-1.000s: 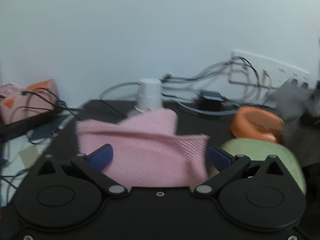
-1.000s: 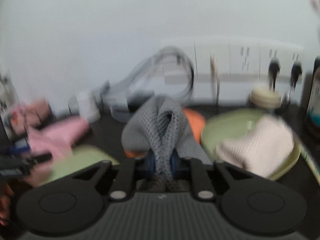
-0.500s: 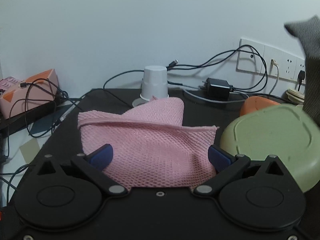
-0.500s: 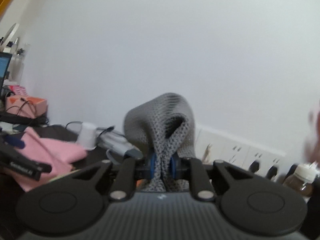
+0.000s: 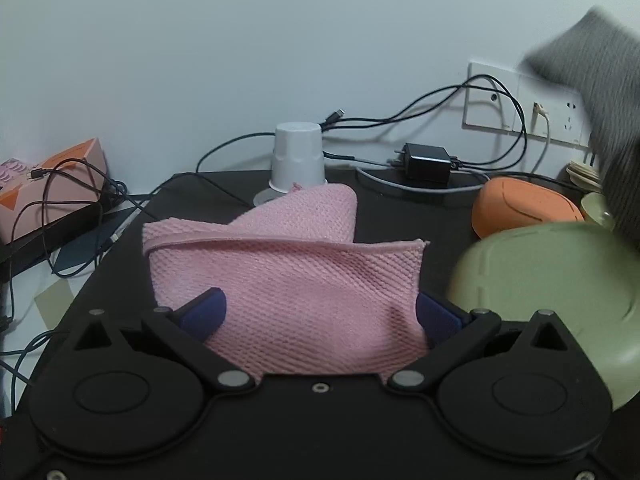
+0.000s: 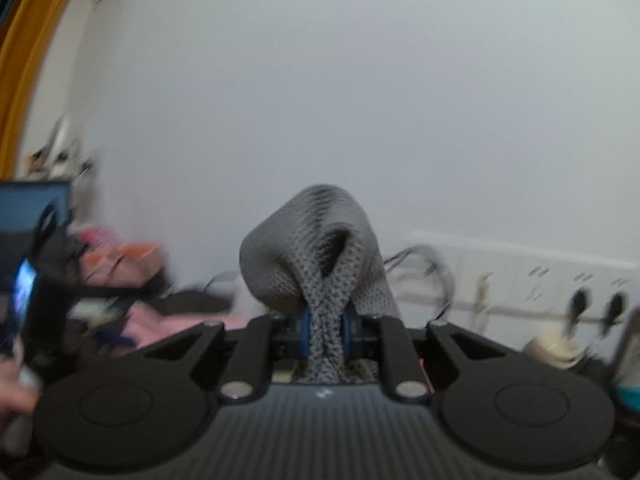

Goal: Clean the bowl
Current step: 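Rub the towel over the plate's underside with the right tool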

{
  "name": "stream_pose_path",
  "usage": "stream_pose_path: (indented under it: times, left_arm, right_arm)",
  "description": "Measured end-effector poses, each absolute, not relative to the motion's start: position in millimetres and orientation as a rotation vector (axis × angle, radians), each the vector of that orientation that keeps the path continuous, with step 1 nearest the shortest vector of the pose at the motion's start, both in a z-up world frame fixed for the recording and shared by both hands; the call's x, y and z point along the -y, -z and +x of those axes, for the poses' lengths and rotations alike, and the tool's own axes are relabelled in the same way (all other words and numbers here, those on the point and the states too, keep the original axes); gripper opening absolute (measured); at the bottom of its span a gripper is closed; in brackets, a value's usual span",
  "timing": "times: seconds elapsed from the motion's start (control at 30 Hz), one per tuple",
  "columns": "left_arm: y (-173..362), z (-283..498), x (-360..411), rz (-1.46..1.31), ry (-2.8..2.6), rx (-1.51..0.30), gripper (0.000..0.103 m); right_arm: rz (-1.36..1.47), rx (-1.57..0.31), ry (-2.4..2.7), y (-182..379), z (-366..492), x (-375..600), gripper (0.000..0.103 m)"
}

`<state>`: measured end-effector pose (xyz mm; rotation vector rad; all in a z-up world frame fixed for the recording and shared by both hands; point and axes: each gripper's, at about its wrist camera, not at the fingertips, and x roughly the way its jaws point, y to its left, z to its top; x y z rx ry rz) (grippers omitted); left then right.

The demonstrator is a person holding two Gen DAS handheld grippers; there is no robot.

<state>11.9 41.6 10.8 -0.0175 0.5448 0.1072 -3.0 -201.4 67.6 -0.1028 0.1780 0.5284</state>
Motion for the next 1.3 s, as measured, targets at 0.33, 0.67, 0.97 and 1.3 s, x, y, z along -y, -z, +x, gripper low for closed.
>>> stream_pose_path:
  times: [0.33, 0.67, 0.97, 1.3]
  left_arm:
    - [-9, 14, -41, -0.009, -0.131, -0.568, 0.103]
    - [-8, 14, -37, 0.020, -0.126, -0.574, 0.102]
    - [-7, 15, -38, 0.008, -0.120, -0.579, 0.103]
    - [-7, 15, -38, 0.004, -0.120, -0.580, 0.103]
  right_arm:
    - [-0.195, -0.499, -0.766, -23, 33, 172, 0.015]
    - [-0.192, -0.550, -1.086, -21, 15, 169, 0.016]
    - [-0.162, -0.419, -1.037, -38, 3, 182, 0.076]
    - [-0.077, -0.392, -0.900, -29, 19, 175, 0.083]
